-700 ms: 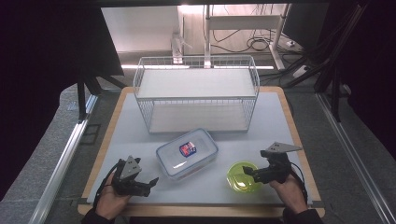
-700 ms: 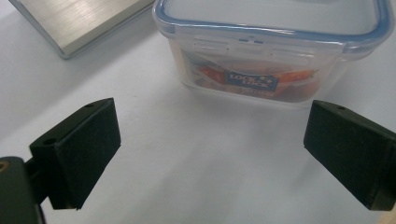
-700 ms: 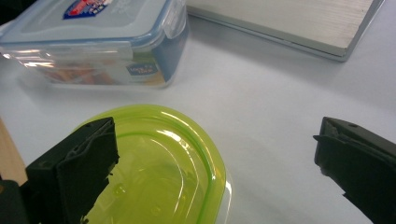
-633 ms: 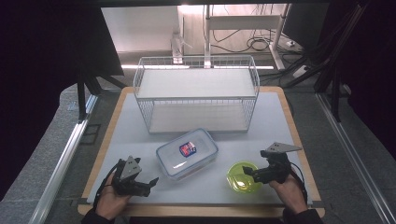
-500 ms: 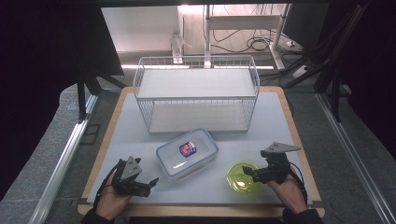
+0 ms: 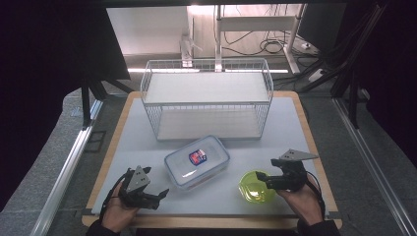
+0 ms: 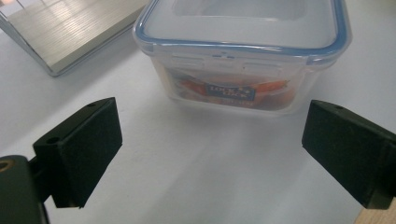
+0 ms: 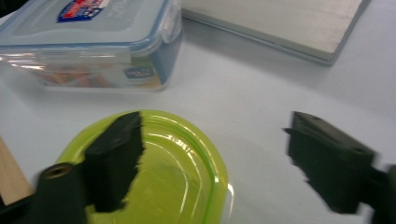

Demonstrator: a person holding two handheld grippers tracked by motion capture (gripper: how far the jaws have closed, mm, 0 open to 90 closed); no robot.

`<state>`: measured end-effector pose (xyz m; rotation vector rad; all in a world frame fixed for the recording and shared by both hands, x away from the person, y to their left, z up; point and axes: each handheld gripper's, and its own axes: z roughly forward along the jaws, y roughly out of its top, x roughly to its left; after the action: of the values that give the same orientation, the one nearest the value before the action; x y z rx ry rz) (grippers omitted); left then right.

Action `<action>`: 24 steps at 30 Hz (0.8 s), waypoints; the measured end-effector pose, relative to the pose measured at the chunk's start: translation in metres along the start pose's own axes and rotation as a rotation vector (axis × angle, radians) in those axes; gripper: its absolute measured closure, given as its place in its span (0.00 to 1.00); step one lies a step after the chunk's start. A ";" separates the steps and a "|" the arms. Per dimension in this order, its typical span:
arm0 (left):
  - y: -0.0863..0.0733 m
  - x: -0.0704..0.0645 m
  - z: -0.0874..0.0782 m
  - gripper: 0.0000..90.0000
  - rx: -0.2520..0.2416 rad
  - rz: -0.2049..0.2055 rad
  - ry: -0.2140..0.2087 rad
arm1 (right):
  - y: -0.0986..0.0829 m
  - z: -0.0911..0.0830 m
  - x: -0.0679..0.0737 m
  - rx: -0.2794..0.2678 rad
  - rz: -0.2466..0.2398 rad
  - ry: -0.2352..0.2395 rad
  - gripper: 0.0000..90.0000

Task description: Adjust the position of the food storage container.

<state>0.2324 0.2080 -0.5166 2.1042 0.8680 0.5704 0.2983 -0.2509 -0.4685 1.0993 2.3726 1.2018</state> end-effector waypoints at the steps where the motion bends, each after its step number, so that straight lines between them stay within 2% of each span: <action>1: 0.000 0.000 0.000 0.06 0.000 0.002 0.000 | 0.002 -0.002 0.004 -0.001 -0.012 0.004 0.43; 2: 0.000 0.000 -0.001 0.06 0.002 0.006 0.002 | 0.002 -0.002 0.004 -0.001 -0.012 0.004 0.43; 5: 0.000 0.000 0.000 0.05 -0.002 0.000 0.004 | 0.005 -0.004 0.011 0.006 -0.035 0.021 0.58; 6: 0.000 0.000 0.000 0.05 -0.001 0.000 0.005 | 0.006 -0.004 0.016 0.014 -0.051 0.035 0.66; 7: 0.000 0.000 0.000 0.05 -0.002 -0.002 0.005 | 0.006 -0.004 0.016 0.014 -0.051 0.035 0.66; 11: -0.001 0.001 0.000 0.05 -0.007 -0.003 0.008 | 0.007 -0.003 0.027 0.036 -0.093 0.054 0.83; 16: -0.002 0.000 0.002 0.04 0.000 0.032 0.017 | 0.008 0.001 0.040 0.066 -0.153 0.118 0.99; 24: -0.003 0.001 0.002 0.04 -0.002 0.041 0.023 | 0.007 0.011 0.059 0.113 -0.213 0.170 1.00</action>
<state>0.2331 0.2085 -0.5198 2.1215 0.8382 0.6183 0.2677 -0.1984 -0.4637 0.7760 2.6363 1.1391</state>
